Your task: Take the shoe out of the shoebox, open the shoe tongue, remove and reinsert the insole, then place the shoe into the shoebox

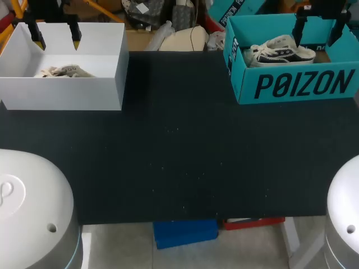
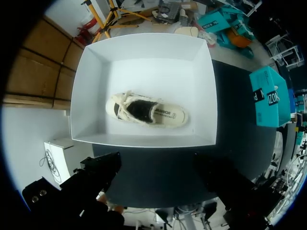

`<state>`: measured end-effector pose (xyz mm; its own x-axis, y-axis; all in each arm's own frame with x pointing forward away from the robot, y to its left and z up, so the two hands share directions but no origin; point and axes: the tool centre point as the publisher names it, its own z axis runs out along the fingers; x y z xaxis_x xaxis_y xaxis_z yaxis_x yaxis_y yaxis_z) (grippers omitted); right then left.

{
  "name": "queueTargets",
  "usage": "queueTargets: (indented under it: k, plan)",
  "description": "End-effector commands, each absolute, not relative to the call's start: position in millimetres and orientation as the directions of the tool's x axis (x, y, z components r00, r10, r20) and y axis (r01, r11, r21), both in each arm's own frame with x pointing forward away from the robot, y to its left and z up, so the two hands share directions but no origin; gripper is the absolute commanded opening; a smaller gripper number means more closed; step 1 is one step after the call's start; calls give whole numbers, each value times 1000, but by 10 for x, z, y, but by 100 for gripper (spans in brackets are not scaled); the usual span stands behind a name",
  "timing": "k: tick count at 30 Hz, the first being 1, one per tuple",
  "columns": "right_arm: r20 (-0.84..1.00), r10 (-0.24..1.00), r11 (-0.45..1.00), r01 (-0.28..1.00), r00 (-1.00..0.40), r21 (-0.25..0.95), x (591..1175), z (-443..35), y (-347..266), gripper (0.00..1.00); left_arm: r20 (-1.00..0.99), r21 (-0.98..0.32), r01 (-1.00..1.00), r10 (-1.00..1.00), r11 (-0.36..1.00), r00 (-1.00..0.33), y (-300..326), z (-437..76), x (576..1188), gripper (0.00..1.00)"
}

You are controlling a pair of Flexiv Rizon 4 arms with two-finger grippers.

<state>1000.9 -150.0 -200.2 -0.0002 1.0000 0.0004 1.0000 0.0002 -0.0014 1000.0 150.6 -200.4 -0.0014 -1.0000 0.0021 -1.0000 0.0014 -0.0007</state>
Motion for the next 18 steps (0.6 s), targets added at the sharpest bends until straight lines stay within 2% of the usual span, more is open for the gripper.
queueTargets:
  k: [1, 3, 5, 18]
  plan:
    - [11, 994, 112, 993, -113, 28, 10045, -1987, -1461, 100, 2, -1, -1000, -1000, 1, -1, 1506, -2004, 10000, 100]
    - [-45, 912, 411, 904, -409, 115, 10113, -1912, -1381, 100, 2, -1, -1000, -1000, 1, -1, 1506, -2004, 10000, 100]
    - [-165, 670, 740, 668, -724, 71, 10064, -1847, -1281, 100, 2, -1, -1000, -1000, 1, -1, 1506, -2004, 10000, 100]
    - [-165, 670, 740, 668, -724, 71, 10064, -1847, -1281, 100, 2, -1, -1000, -1000, 1, -1, 1506, -2004, 10000, 100]
